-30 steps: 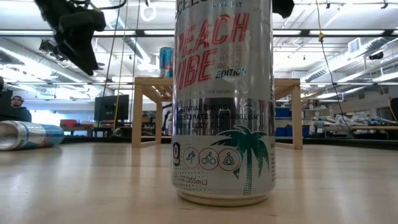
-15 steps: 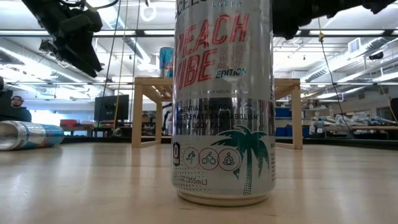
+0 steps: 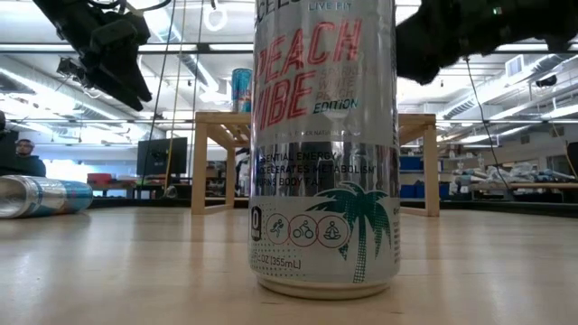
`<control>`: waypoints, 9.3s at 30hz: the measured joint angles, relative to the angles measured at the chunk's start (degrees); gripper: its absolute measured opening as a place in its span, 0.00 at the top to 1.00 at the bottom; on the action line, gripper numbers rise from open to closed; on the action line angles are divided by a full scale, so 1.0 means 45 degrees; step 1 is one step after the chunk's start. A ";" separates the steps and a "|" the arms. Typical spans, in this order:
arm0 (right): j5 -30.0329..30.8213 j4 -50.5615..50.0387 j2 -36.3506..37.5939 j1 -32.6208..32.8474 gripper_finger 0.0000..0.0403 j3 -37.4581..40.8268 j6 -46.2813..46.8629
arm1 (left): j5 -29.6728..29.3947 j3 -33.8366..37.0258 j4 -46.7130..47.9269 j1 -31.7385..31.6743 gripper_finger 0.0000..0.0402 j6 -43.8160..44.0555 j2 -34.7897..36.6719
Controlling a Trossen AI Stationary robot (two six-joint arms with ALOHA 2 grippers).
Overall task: Place canned beverage on shelf
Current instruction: Put the blue soda can on the shelf aligned with the other blue soda cans
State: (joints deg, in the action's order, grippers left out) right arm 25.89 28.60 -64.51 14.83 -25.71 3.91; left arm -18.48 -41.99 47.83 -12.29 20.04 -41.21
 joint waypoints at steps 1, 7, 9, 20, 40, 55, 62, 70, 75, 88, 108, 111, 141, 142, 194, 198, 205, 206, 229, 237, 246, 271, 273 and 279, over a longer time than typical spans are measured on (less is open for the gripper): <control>0.0000 0.0000 -0.0022 0.0000 0.26 0.0106 0.0296 | 0.0105 0.0003 -0.0005 0.0000 0.24 0.0077 0.0000; 0.0005 0.0607 -0.0237 0.0000 0.26 0.0384 0.0690 | 0.0205 0.0004 0.0053 0.0005 0.24 0.0067 0.0000; 0.0005 0.0889 -0.0271 0.0000 0.26 0.0417 0.0475 | 0.0200 0.0002 0.0034 0.0005 0.24 0.0079 0.0000; 0.0005 0.1642 -0.0640 -0.0015 0.26 0.0417 -0.0574 | -0.0117 0.0004 0.0531 -0.0004 0.24 0.1145 0.0000; -0.0005 0.1637 -0.0640 -0.0015 0.26 0.0417 -0.0574 | -0.1613 -0.0001 0.2356 0.0005 0.24 0.6094 0.0000; -0.0009 0.1637 -0.0640 -0.0015 0.26 0.0417 -0.0574 | -0.2617 -0.0001 0.2597 0.0011 0.24 0.6242 0.0000; -0.0010 0.1637 -0.0640 -0.0015 0.26 0.0417 -0.0574 | -0.2491 0.0047 0.2993 0.0015 0.24 0.7734 -0.0183; -0.0010 0.1637 -0.0640 -0.0015 0.26 0.0417 -0.0574 | -0.2178 0.0047 0.3024 0.0015 0.22 0.9264 -0.0371; -0.0010 0.1637 -0.0640 -0.0015 0.26 0.0417 -0.0574 | -0.1961 0.0050 0.3203 0.0015 0.22 1.0272 -0.0744; -0.0010 0.1637 -0.0640 -0.0015 0.26 0.0412 -0.0574 | -0.1335 0.0052 0.3738 0.0015 0.21 1.2941 -0.2295; -0.0013 0.1637 -0.0640 -0.0013 0.26 0.0407 -0.0574 | 0.0579 0.0057 0.5319 -0.0066 0.21 1.4410 -0.4200; -0.0015 0.1637 -0.0640 -0.0011 0.26 0.0407 -0.0574 | 0.0574 0.0057 0.5194 -0.0112 0.21 1.4327 -0.4680; -0.0015 0.1715 -0.0635 -0.0010 0.26 0.0407 -0.0574 | 0.0981 0.0499 0.4132 -0.0397 0.21 1.4680 -0.8170; -0.0015 0.1715 -0.0635 -0.0010 0.26 0.0407 -0.0569 | 0.0982 0.0521 0.4134 -0.0398 0.21 1.4659 -0.8233; -0.0015 0.1724 -0.0635 -0.0010 0.26 0.0407 -0.0574 | 0.0137 0.1859 0.2395 -0.0636 0.40 1.2317 -0.8417; -0.0015 0.1719 -0.0635 -0.0010 0.26 0.0407 -0.0572 | 0.0137 0.1859 0.2303 -0.0636 0.40 1.2027 -0.8417; -0.0015 0.1724 -0.0635 -0.0010 0.26 0.0407 -0.0571 | 0.0064 0.1859 0.2025 -0.0636 0.40 1.1212 -0.8417; -0.0015 0.1724 -0.0635 -0.0011 0.26 0.0407 -0.0571 | 0.0064 0.1859 0.2020 -0.0636 0.40 1.1168 -0.8417; -0.0015 0.1722 -0.0635 -0.0010 0.26 0.0407 -0.0572 | 0.0157 0.1811 0.1604 -0.0626 0.40 0.8419 -0.8385; -0.0015 0.1719 -0.0635 -0.0015 0.26 0.0407 -0.0570 | -0.0320 0.1825 0.1131 -0.0300 0.42 0.7910 -0.7037; -0.0015 0.1719 -0.0635 -0.0010 0.26 0.0407 -0.0572 | -0.0271 0.1835 0.1214 -0.0296 0.42 0.6616 -0.4828; -0.0015 0.1724 -0.0635 -0.0010 0.26 0.0407 -0.0571 | -0.0565 0.1835 -0.3745 -0.0311 0.42 0.0637 0.0019; -0.0015 0.1720 -0.0635 -0.0010 0.26 0.0407 -0.0573 | -0.0605 0.1835 -0.4006 -0.0311 0.42 0.0390 0.0253; -0.0015 0.1723 -0.0635 -0.0011 0.26 0.0407 -0.0572 | -0.0632 0.1832 -0.5427 -0.0311 0.42 -0.0692 0.0854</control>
State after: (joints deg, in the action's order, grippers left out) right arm 25.82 36.35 -67.37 14.78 -23.88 1.33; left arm -21.33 -33.75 23.41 -13.69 16.92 -37.37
